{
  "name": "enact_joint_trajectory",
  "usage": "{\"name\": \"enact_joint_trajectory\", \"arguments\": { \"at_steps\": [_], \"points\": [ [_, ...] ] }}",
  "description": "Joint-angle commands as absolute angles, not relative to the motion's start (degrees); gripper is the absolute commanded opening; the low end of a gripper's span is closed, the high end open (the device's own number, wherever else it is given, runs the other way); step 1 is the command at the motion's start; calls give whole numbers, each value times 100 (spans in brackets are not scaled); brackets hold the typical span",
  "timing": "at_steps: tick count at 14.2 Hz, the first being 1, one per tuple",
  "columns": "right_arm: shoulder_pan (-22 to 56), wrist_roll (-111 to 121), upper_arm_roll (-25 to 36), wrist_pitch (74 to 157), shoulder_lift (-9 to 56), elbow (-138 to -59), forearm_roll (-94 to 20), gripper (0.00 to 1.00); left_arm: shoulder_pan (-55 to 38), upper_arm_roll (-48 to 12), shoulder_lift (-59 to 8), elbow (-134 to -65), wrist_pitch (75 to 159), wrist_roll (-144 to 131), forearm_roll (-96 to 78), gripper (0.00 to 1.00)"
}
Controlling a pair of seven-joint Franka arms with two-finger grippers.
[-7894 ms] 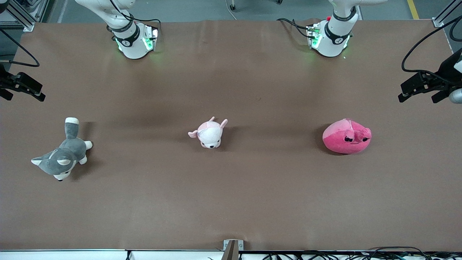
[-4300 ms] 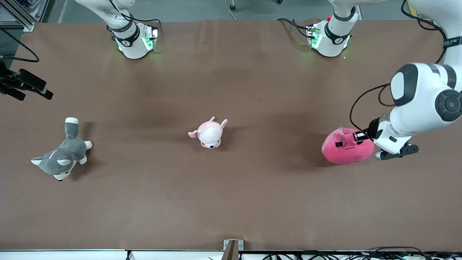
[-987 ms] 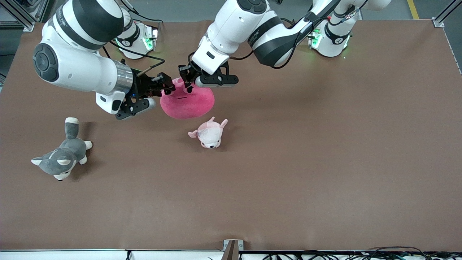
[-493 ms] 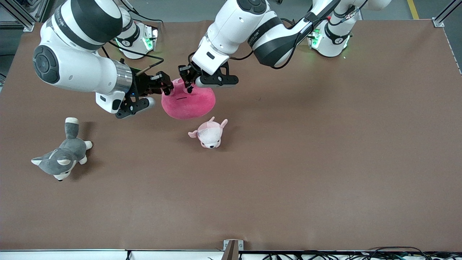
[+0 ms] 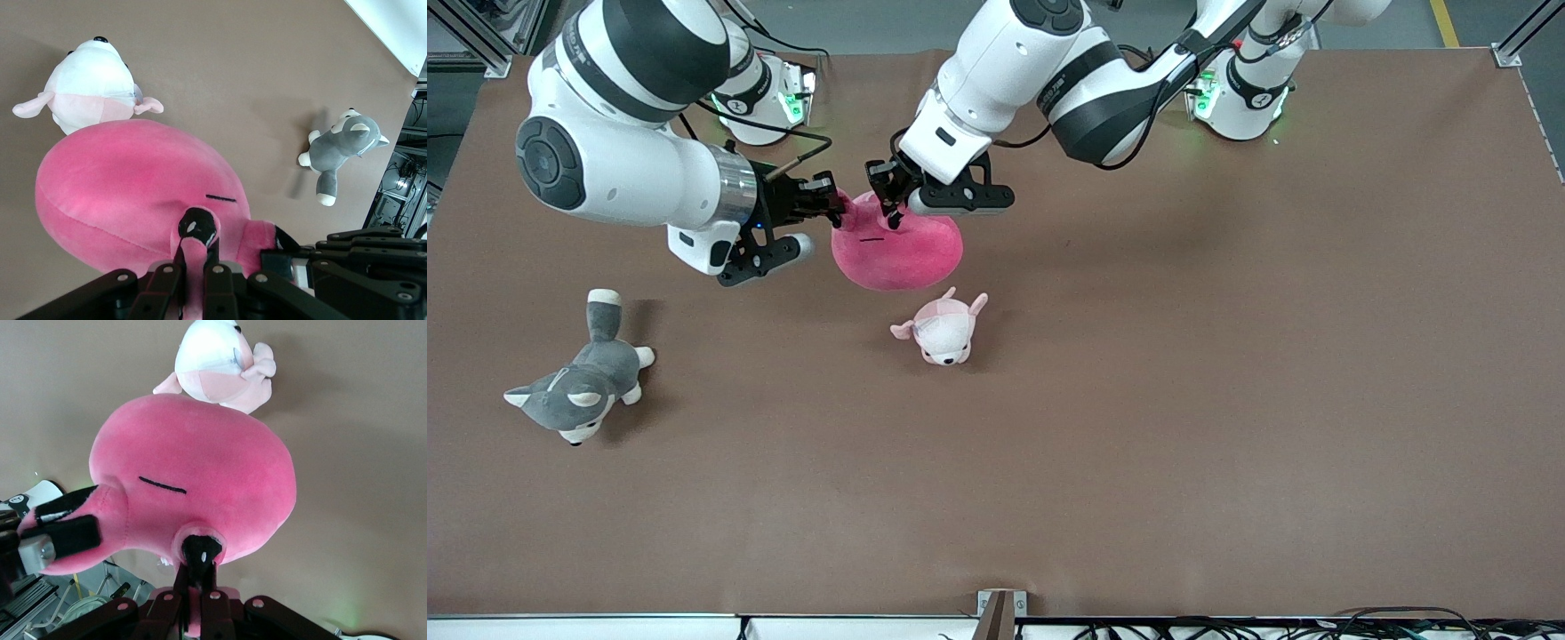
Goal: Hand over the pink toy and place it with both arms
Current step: 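Grasp the pink plush with the right gripper beside the left gripper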
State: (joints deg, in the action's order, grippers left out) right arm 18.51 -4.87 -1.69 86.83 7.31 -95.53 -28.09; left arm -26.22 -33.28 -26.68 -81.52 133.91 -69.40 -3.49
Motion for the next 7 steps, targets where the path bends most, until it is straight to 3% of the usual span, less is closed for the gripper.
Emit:
{"name": "enact_joint_trajectory", "arguments": {
  "at_steps": [1,3,4,7],
  "points": [
    [1837,-633,-167,8569,607,-9624,-2804,3,-2646,-3287,-2681,-8033,13421,-6970,-299,40],
    [1802,-633,-150,8526,598,-9615,-2795,2,-2663,-3287,-2654,-8033,13421,-6952,-72,94],
    [1758,-633,-141,8456,598,-9607,-2786,2,-2654,-3287,-2628,-8033,13412,-6970,104,100],
    [1355,-545,-141,8227,598,-9440,-2760,2,-2471,-3287,-2304,-8051,13176,-6952,237,100]
  ]
}}
